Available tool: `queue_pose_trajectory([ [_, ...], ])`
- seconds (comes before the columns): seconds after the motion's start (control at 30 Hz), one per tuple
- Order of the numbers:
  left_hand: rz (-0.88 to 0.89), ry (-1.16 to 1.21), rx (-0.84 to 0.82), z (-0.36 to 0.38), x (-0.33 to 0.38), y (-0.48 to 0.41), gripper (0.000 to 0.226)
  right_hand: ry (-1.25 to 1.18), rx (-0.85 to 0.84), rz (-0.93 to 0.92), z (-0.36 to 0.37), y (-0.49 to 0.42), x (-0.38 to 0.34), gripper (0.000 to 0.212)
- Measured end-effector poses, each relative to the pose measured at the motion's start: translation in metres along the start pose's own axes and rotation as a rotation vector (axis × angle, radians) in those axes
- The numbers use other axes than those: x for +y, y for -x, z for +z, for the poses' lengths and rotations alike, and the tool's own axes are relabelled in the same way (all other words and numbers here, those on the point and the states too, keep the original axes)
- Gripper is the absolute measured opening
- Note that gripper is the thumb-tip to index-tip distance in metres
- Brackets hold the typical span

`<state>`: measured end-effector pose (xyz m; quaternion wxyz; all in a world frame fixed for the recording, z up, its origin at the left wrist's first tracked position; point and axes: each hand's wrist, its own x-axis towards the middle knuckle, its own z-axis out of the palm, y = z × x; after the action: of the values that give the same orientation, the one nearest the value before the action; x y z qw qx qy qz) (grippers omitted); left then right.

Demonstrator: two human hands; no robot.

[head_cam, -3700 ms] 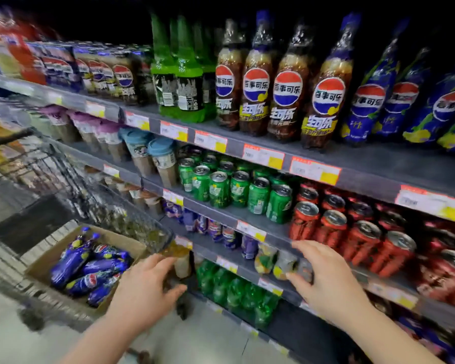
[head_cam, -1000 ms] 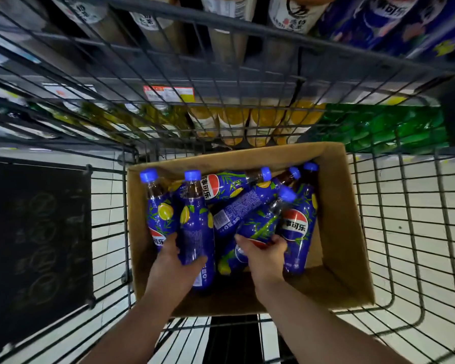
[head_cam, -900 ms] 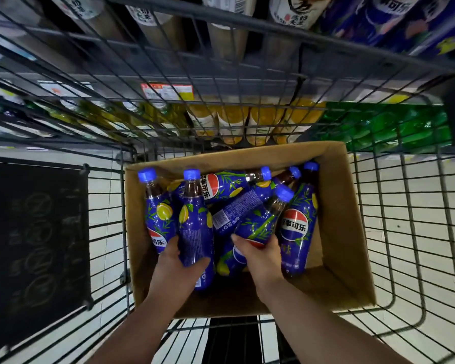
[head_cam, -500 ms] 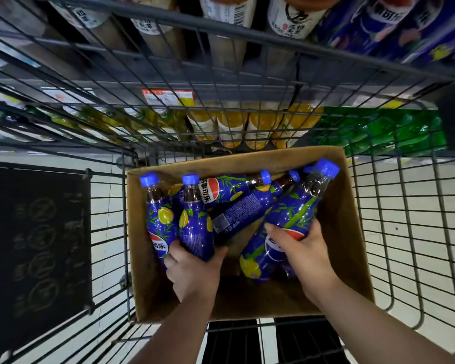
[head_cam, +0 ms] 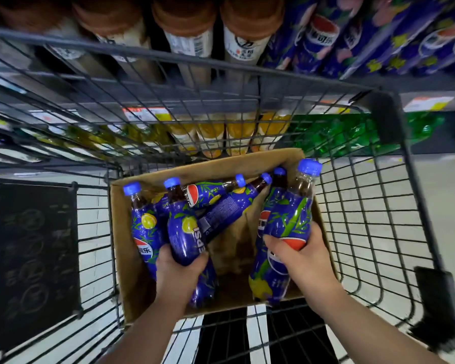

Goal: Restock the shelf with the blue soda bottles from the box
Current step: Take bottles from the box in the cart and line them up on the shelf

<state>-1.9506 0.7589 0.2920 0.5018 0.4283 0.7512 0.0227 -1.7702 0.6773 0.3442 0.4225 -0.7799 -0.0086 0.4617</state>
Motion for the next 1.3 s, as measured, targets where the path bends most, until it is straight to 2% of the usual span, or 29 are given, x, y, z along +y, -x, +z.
queue_pose_trajectory([
  [0.07,0.012,0.107,-0.090,-0.012,0.011,0.018,0.044,0.013,0.022,-0.026,-0.006,0.012,-0.013,0.050],
  [0.23,0.145,0.329,-0.291,-0.048,0.054,0.078,0.034,0.016,0.045,-0.103,-0.029,0.056,-0.063,0.039],
  [0.43,0.377,0.412,-0.373,-0.073,0.104,0.145,0.044,0.001,0.058,-0.191,-0.060,0.113,-0.111,0.044],
  [0.57,0.506,0.419,-0.404,-0.081,0.133,0.187,0.055,-0.031,0.119,-0.243,-0.087,0.149,-0.131,0.040],
  [0.7,0.624,0.411,-0.463,-0.074,0.154,0.228,0.061,-0.052,0.182,-0.238,-0.129,0.188,-0.139,0.047],
  [0.77,0.685,0.401,-0.510,-0.065,0.163,0.249,0.064,-0.060,0.236,-0.249,-0.155,0.207,-0.140,0.045],
  [0.87,0.726,0.425,-0.614,-0.044,0.174,0.283,0.064,-0.063,0.299,-0.261,-0.196,0.230,-0.137,0.059],
  [0.97,0.754,0.413,-0.711,-0.016,0.181,0.322,0.058,-0.130,0.332,-0.293,-0.242,0.249,-0.128,0.055],
  [1.13,0.816,0.372,-0.782,0.043,0.183,0.394,0.051,-0.199,0.404,-0.371,-0.327,0.277,-0.109,0.042],
  [1.3,0.844,0.366,-0.809,0.118,0.173,0.475,0.059,-0.229,0.463,-0.394,-0.432,0.296,-0.083,0.056],
])
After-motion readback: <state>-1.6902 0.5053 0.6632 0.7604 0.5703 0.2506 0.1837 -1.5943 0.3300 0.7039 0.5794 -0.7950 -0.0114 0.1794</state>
